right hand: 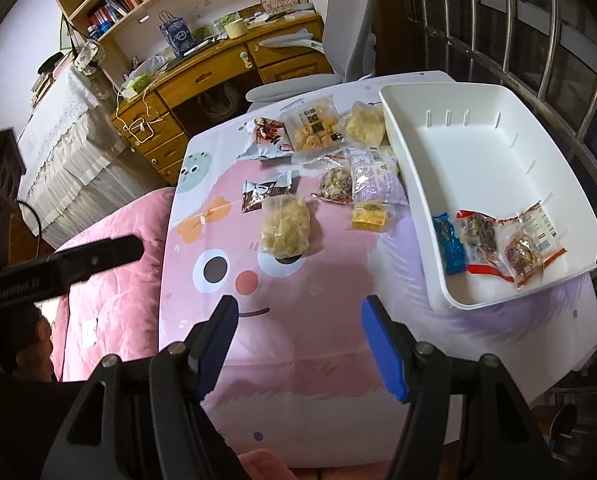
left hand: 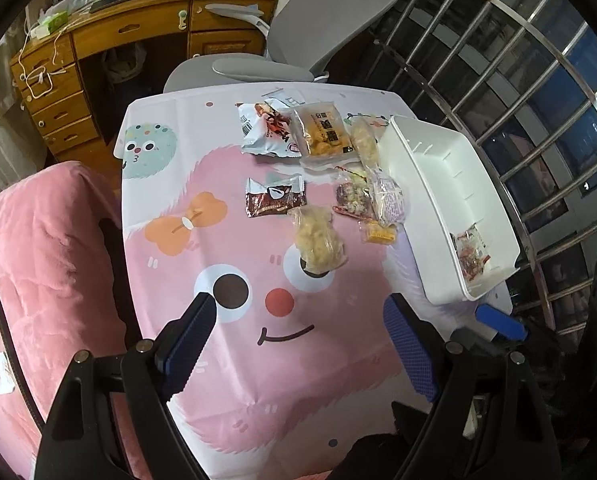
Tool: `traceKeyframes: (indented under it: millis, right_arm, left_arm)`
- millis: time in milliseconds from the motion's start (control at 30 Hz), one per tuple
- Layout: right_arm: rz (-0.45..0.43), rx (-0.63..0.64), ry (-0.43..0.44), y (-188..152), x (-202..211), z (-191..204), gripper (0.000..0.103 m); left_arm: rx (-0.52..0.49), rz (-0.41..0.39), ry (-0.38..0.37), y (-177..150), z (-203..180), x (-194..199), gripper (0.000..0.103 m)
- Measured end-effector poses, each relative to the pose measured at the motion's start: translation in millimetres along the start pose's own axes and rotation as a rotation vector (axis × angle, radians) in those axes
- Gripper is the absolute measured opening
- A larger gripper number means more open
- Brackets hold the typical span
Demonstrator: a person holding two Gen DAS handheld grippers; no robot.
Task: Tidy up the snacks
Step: 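Move both grippers back from the tray toward the snacks on the cloth, then reach the left gripper to the brown chocolate packet while right reaches the yellow puff bag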
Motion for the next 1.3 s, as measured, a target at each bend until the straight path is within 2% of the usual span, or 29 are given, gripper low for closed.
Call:
traceKeyframes:
  millis: [200,533,733,1000,1300]
  right_arm:
    - [0.042,0.042,0.002,0.8,-11.5,11.3,0.065]
    - [0.047,0.157,0.04,27.9,-39.4,28.6,0.065]
    - [0.066,0.209,0.049,41.9,-71.7,30.0,0.065]
    - [0.047,0.249,0.021,57.7,-117.5,22.6,0.065]
    - [0.04,0.261,0.023,68.6,-160.5,22.5,0.065]
  left_arm:
    - [0.068,0.02,-0.013,16.6,2.2,-1.1,0.085]
    - [0.113,0.032,0.059,55.0,8.8,-14.7,0.085]
    - [0.164,0.077,0.075,79.1,13.2,-49.4,0.085]
    - [0.228,0.12,0.093,105.4,21.8,-101.5,0.085]
    - [0.231,0.199,0.107,117.8,33.0,-155.2,0.085]
Point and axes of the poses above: each gripper's, at about its wrist camera, not at the fingertips, and x roughly against the way its jaws point, z to its left, y to its top, the point moved 9 cm from there along -x, roughly the way its jaws point, and after that the axes turned 8 degrees about z, right-handed, at the moved point
